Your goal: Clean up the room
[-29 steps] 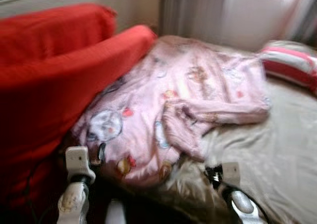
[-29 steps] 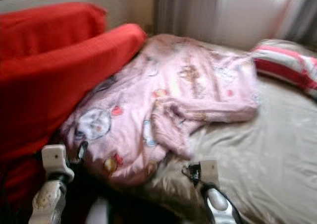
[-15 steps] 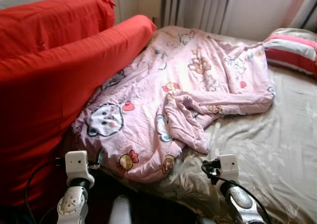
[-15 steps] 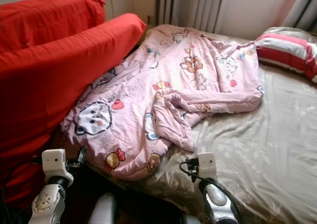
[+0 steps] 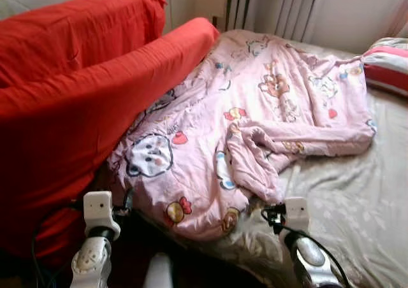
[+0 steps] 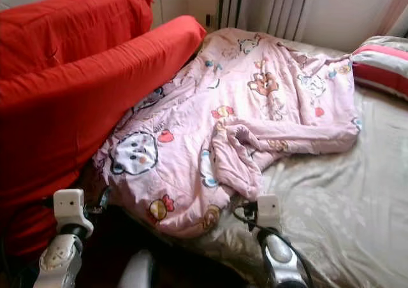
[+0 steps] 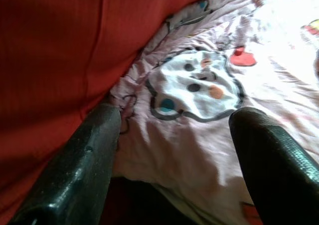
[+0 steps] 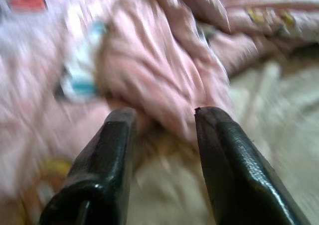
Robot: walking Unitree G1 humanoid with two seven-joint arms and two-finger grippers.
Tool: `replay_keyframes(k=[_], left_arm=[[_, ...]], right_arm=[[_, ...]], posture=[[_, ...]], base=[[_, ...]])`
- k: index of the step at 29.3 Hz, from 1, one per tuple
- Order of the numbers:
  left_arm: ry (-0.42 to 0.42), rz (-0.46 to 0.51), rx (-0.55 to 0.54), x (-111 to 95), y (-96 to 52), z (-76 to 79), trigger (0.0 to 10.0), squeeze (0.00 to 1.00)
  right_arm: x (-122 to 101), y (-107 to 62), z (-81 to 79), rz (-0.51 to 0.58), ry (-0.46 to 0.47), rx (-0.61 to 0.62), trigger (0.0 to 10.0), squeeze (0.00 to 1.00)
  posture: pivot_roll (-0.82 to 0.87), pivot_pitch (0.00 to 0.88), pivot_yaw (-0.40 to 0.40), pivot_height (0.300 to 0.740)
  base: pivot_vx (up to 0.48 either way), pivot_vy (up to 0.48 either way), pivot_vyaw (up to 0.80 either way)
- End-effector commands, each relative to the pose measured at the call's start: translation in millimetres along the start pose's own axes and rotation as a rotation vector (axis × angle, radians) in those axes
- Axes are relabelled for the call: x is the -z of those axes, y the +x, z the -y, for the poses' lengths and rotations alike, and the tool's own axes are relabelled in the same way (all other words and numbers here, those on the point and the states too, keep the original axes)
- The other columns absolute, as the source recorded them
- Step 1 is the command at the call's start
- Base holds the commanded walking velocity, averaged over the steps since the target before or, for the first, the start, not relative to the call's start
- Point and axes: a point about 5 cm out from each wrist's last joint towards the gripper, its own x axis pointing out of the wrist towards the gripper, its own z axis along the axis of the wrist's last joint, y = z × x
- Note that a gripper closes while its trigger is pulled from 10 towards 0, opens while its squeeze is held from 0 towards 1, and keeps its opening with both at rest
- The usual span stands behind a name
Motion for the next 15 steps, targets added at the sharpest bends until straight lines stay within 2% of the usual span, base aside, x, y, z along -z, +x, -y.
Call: replay_keyframes(k=[1, 12, 15], left_arm=[[-0.016, 0.015, 0.016, -4.5, 2.7, 4.8, 10.0, 0.00], [-0.004, 0.027, 0.027, -10.7, 4.7, 1.6, 10.0, 0.00], [-0.005, 0.035, 0.046, -13.9, 4.3, 3.8, 10.0, 0.00]], right_arm=[[4.4, -3.7, 11.4, -0.016, 0.023, 0.053, 10.0, 0.00], [-3.5, 1.6, 9.2, -0.005, 0.019, 0.057, 10.0, 0.00], [-2.2, 2.3, 10.1, -0.033, 0.009, 0.065, 10.0, 0.00]], posture=[[0.12, 0.112, -0.011, 0.626], [0.13, 0.138, 0.005, 0.626], [0.13, 0.159, 0.011, 0.626]], base=[[0.289, 0.000, 0.00], [0.308, 0.000, 0.00], [0.000, 0.000, 0.00]])
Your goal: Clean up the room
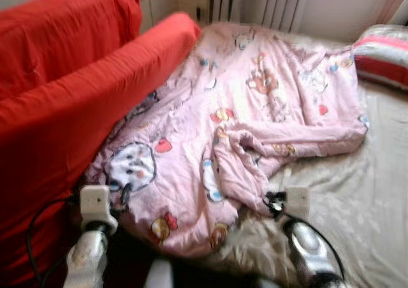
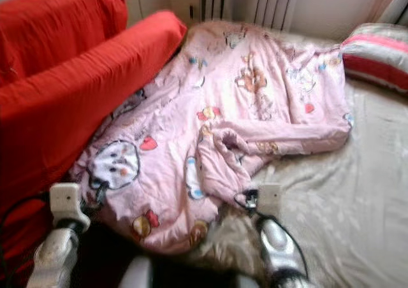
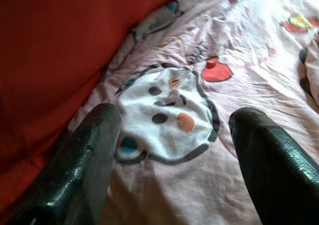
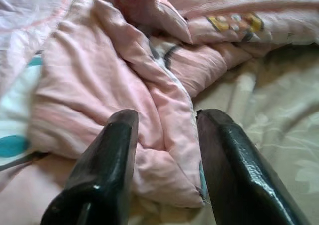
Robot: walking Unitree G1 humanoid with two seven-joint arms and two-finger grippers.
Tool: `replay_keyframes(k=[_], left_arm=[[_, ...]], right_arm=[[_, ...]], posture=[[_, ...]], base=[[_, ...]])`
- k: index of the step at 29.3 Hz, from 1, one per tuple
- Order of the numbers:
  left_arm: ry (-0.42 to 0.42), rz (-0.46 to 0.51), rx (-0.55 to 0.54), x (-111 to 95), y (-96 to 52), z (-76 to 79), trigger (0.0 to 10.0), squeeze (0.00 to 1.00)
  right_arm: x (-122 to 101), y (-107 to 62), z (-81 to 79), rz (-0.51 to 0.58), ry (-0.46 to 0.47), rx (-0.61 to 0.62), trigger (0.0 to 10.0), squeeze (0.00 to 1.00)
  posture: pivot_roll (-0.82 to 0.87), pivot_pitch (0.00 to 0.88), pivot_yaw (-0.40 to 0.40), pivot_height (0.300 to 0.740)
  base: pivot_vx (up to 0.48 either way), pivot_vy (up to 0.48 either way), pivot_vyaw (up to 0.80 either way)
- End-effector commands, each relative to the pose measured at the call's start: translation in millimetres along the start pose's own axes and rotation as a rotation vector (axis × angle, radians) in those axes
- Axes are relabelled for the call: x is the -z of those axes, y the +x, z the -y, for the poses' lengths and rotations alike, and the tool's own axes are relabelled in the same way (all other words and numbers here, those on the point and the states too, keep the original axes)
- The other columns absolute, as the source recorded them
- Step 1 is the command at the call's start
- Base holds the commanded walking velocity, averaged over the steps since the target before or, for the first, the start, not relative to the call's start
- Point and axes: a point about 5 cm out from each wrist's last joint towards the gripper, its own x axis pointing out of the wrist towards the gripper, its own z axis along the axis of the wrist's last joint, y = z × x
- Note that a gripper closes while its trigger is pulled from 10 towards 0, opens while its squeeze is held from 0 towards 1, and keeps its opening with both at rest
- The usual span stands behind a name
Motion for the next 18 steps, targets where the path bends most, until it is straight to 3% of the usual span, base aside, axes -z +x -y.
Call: replay_keyframes(k=[1, 2, 3, 6, 7, 11, 18], left_arm=[[-0.015, 0.015, 0.040, -5.4, -0.5, 7.1, 10.0, 0.00], [-0.015, 0.015, 0.040, -5.4, -0.5, 7.1, 10.0, 0.00], [-0.014, 0.026, 0.056, -9.8, -1.3, 9.3, 10.0, 0.00], [-0.014, 0.037, 0.068, -14.4, -1.9, 10.7, 10.0, 0.00], [-0.017, 0.041, 0.069, -16.2, -2.2, 11.1, 10.0, 0.00], [-0.031, 0.071, 0.069, -29.4, -4.0, 9.6, 10.0, 0.00], [-0.038, 0.116, 0.052, -53.6, -5.6, 6.1, 10.0, 0.00]], right_arm=[[15.6, -7.4, 12.6, -0.082, -0.025, 0.037, 10.0, 0.00], [15.6, -7.4, 12.6, -0.082, -0.025, 0.037, 10.0, 0.00], [12.7, -5.3, 12.4, -0.085, -0.041, 0.030, 10.0, 0.55], [9.1, -3.1, 11.7, -0.081, -0.047, 0.019, 10.0, 0.55], [7.6, -2.0, 11.3, -0.082, -0.056, 0.016, 10.0, 1.00], [-0.2, 3.8, 8.9, -0.091, -0.091, 0.015, 10.0, 1.00], [-16.3, 12.9, -5.7, -0.044, -0.061, -0.039, 10.0, 1.00]], posture=[[0.14, 0.188, 0.020, 0.626], [0.14, 0.188, 0.020, 0.626], [0.14, 0.216, 0.026, 0.626], [0.15, 0.222, 0.028, 0.626], [0.16, 0.246, 0.031, 0.626], [0.19, 0.282, 0.037, 0.626], [0.23, 0.335, 0.064, 0.626]], base=[[0.000, 0.000, 0.00], [0.000, 0.000, 0.00], [0.000, 0.000, 0.00], [0.000, 0.000, 0.00], [0.000, 0.000, 0.00], [0.000, 0.000, 0.00], [0.000, 0.000, 0.00]])
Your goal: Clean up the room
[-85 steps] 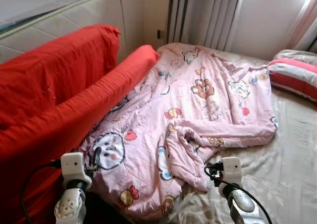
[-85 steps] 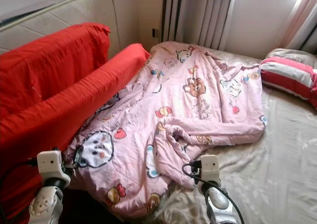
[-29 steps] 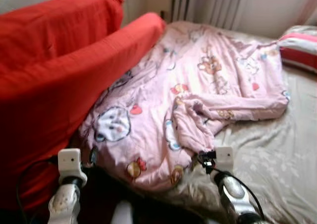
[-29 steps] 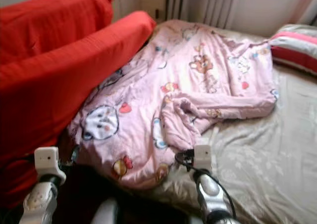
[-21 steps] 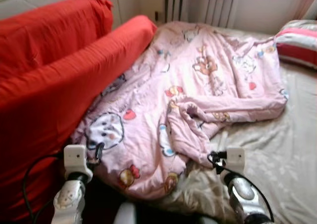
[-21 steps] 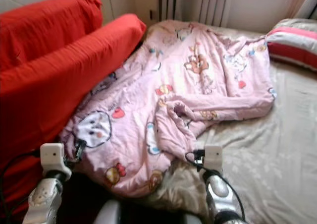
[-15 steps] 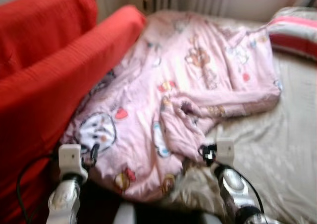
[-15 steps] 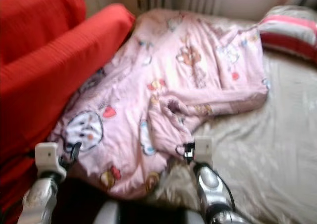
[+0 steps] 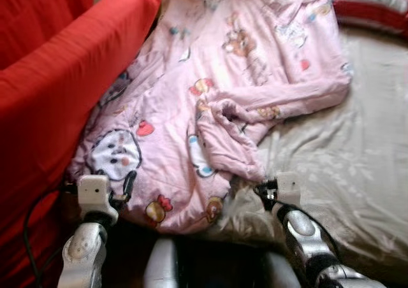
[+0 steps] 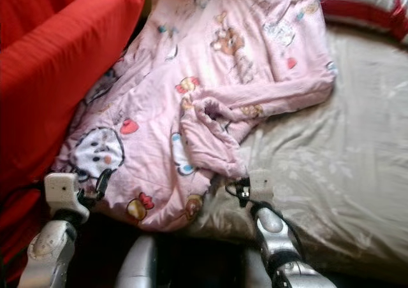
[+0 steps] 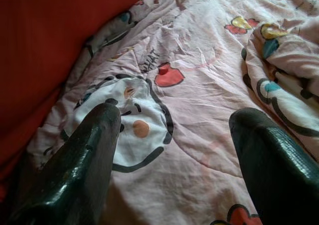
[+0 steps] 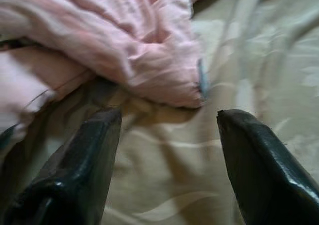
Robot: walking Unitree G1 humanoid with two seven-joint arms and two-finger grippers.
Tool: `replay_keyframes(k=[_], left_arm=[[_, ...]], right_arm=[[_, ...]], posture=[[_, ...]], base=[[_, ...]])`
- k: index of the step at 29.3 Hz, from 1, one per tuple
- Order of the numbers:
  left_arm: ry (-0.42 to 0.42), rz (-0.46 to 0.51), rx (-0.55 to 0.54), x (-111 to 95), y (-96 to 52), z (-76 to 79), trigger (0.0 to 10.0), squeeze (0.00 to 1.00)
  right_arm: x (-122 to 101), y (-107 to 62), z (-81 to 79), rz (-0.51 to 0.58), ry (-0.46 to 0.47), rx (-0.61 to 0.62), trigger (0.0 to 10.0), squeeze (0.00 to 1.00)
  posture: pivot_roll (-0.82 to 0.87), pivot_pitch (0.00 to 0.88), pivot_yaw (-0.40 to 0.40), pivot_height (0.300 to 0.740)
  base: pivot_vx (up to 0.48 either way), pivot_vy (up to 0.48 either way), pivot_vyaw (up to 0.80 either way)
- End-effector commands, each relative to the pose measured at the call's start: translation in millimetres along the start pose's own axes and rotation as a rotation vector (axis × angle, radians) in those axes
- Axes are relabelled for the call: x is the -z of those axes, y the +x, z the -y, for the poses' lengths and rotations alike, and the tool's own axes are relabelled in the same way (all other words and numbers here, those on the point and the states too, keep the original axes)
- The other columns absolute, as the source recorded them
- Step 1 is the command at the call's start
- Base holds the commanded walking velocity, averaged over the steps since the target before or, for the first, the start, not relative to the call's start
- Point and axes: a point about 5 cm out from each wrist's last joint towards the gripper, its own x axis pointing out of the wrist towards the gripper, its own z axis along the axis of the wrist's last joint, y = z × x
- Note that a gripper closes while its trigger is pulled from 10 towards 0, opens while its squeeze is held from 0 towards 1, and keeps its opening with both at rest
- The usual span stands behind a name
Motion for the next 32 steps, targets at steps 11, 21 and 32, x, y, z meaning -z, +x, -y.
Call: replay_keyframes(k=[11, 21, 32], left_arm=[[0.011, 0.065, -0.041, -38.9, -4.5, -6.3, 10.0, 0.00], [0.020, 0.002, -0.089, -41.6, -36.4, -12.7, 10.0, 0.00], [0.015, -0.043, -0.112, -40.6, -50.5, -11.8, 10.0, 0.00]], right_arm=[[-32.8, 13.2, -3.8, 0.044, -0.110, -0.032, 10.0, 0.99], [-58.3, 20.1, -8.9, 0.106, -0.379, -0.053, 10.0, 0.00], [-85.0, 24.6, 2.0, 0.164, -0.505, 0.050, 10.0, 0.00]], posture=[[0.28, 0.418, 0.067, 0.626], [0.31, 0.496, 0.060, 0.626], [0.32, 0.513, 0.048, 0.626]], base=[[0.000, 0.000, 0.00], [0.000, 0.000, 0.00], [0.000, 0.000, 0.00]])
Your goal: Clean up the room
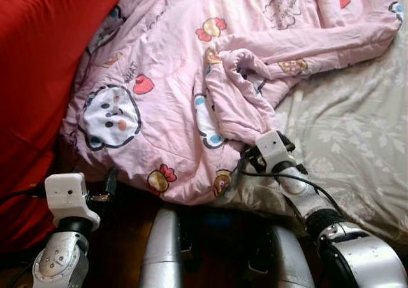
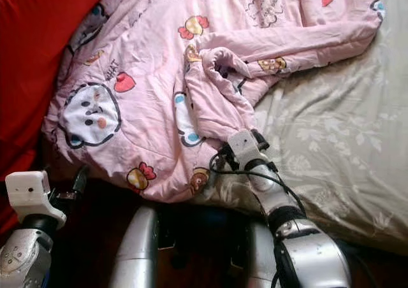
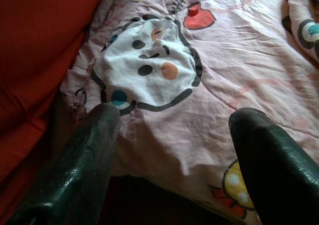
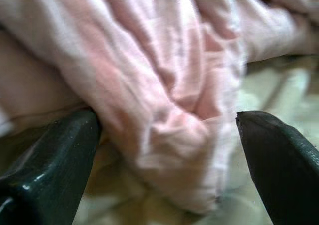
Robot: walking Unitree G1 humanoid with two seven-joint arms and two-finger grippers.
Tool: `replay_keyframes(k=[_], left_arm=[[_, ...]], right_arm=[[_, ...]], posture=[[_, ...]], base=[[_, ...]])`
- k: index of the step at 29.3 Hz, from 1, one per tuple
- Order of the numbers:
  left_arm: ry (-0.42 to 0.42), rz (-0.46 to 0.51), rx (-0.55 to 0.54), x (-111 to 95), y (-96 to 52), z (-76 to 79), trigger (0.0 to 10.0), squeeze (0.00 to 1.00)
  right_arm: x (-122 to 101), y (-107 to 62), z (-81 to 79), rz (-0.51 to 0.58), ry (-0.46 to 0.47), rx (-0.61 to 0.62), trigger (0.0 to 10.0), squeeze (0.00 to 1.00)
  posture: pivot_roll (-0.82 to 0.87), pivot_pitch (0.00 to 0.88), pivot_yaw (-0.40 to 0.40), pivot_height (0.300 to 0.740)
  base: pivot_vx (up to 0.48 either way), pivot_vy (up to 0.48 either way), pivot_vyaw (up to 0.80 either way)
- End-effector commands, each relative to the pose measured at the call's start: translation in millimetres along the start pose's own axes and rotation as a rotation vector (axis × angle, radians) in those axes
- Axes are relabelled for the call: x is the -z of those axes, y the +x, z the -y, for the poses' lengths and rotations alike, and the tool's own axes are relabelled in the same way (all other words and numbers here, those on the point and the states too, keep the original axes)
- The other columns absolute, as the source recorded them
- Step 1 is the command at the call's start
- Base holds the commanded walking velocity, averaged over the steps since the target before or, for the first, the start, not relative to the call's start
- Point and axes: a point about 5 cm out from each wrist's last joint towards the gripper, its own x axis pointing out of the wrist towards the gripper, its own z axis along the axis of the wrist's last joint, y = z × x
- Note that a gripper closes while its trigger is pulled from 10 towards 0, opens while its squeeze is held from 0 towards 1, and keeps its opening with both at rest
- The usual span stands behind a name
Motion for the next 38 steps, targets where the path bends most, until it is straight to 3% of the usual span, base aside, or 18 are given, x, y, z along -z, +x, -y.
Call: replay_keyframes(k=[1, 6, 7, 8, 19, 38], left_arm=[[0.011, -0.038, -0.036, 4.0, -8.8, -7.1, 10.0, 0.00], [0.015, -0.048, -0.043, 3.5, -12.3, -9.0, 10.0, 0.00], [0.016, -0.050, -0.043, 3.3, -12.9, -9.4, 10.0, 0.00], [0.017, -0.052, -0.044, 3.1, -13.9, -10.0, 10.0, 0.00], [0.020, -0.066, -0.040, 3.1, -17.7, -9.2, 10.0, 0.00], [0.023, -0.097, -0.064, 6.1, -30.2, -10.0, 10.0, 0.00]], right_arm=[[12.5, -3.9, -4.1, -0.056, -0.002, -0.002, 10.0, 0.00], [18.6, -5.3, -4.8, -0.099, -0.026, 0.005, 10.0, 0.00], [20.1, -5.8, -5.4, -0.107, -0.035, 0.006, 4.3, 0.00], [22.6, -6.8, -6.4, -0.117, -0.050, 0.005, 0.0, 0.00], [28.1, -9.7, -8.3, -0.126, -0.053, 0.003, 0.0, 0.00], [21.8, -6.6, 3.9, -0.103, -0.074, 0.075, 0.0, 0.00]], posture=[[0.32, 0.516, 0.048, 0.626], [0.33, 0.522, 0.051, 0.626], [0.33, 0.522, 0.052, 0.626], [0.33, 0.523, 0.053, 0.626], [0.33, 0.531, 0.063, 0.626], [0.34, 0.562, 0.052, 0.626]], base=[[0.000, 0.000, 0.00], [0.000, 0.000, 0.00], [0.000, 0.000, 0.00], [0.000, 0.000, 0.00], [0.000, 0.000, 0.00], [0.000, 0.000, 0.00]])
